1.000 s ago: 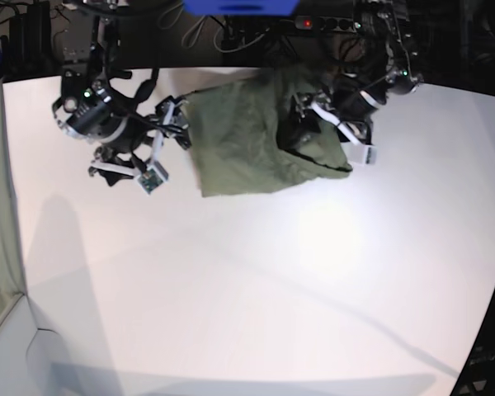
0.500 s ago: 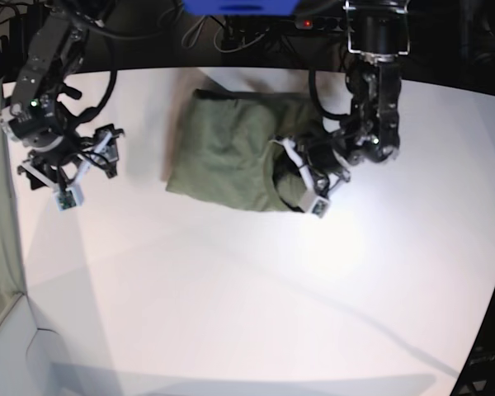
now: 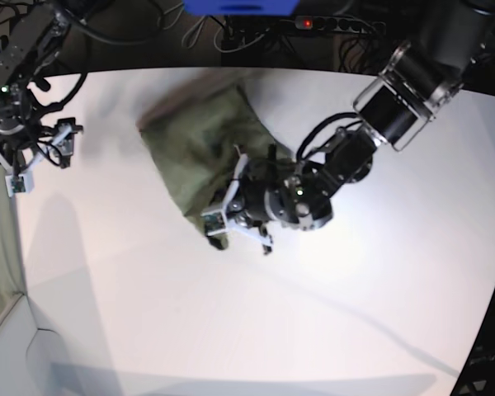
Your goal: Layout the t-shirt on the table in an organized manner, then fold the t-shirt properly
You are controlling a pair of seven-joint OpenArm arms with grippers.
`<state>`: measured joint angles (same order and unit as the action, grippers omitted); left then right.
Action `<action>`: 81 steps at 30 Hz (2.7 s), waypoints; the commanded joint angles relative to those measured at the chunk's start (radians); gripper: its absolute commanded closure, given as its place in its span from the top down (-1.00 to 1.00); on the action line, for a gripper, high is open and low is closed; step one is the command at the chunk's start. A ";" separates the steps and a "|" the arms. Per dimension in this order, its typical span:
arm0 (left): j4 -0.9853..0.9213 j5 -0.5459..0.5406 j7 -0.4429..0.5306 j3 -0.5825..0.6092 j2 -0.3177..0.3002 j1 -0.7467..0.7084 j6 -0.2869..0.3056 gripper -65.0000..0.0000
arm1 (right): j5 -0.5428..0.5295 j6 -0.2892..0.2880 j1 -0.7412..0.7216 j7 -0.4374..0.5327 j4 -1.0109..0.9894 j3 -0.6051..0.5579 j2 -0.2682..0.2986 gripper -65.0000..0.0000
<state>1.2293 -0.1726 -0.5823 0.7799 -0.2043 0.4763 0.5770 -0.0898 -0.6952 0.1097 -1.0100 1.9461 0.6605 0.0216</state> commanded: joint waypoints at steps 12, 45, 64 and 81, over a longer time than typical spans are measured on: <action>-0.135 0.169 0.091 0.428 0.154 0.218 -0.002 -0.99 | -0.009 -0.003 -0.003 0.013 0.019 0.094 0.005 0.64; -0.052 0.459 0.094 0.200 0.282 0.223 -0.002 0.76 | -0.011 -0.003 0.026 0.013 0.022 0.086 -0.022 0.64; 0.274 0.454 -0.052 -0.512 0.012 -0.054 -0.001 0.47 | -0.017 -0.003 0.032 -0.045 0.063 -0.175 -0.125 0.64; 0.651 0.451 -0.112 -1.172 -0.053 -0.620 -0.001 -1.00 | -0.012 -0.003 0.209 0.156 -0.029 -0.566 -0.165 0.64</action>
<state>1.8580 0.2855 -0.7109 -0.3889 -0.2489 -0.1577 0.5812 -0.0887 -0.6952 0.3244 -0.8730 1.9003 0.0917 -0.1444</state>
